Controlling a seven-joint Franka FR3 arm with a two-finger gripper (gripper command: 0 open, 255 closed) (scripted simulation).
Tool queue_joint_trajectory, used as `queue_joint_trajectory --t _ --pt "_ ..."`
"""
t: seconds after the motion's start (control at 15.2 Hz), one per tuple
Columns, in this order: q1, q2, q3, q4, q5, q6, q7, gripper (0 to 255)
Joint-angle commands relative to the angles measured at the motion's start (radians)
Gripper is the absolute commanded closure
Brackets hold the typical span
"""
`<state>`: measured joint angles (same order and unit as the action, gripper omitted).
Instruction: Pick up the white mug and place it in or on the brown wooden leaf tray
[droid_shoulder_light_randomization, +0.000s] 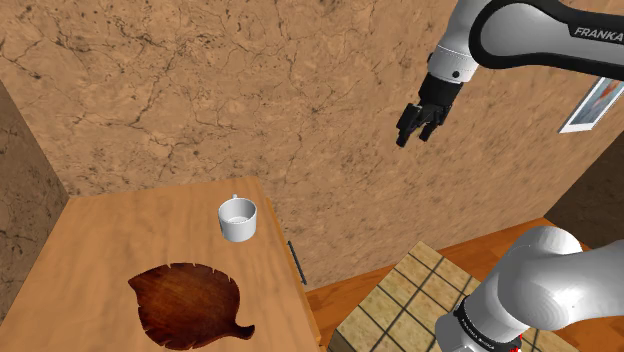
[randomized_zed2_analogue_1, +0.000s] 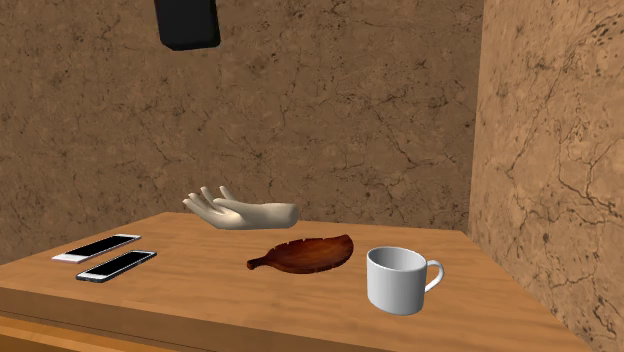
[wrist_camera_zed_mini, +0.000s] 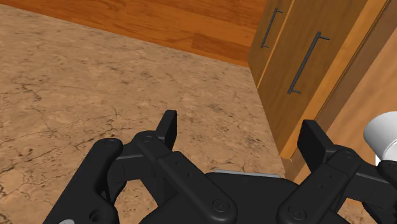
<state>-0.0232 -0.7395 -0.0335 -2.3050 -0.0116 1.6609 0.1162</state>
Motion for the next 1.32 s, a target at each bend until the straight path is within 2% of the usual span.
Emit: queue_joint_trajectory --t 0.0,0.66,1.25 --pt "0.0 0.0 0.0 0.0 0.0 0.0 0.0 0" --pt "0.053 0.213 0.135 -0.031 0.069 0.251 0.151 0" --pt "0.084 0.484 0.248 0.052 0.069 0.447 0.293 0"
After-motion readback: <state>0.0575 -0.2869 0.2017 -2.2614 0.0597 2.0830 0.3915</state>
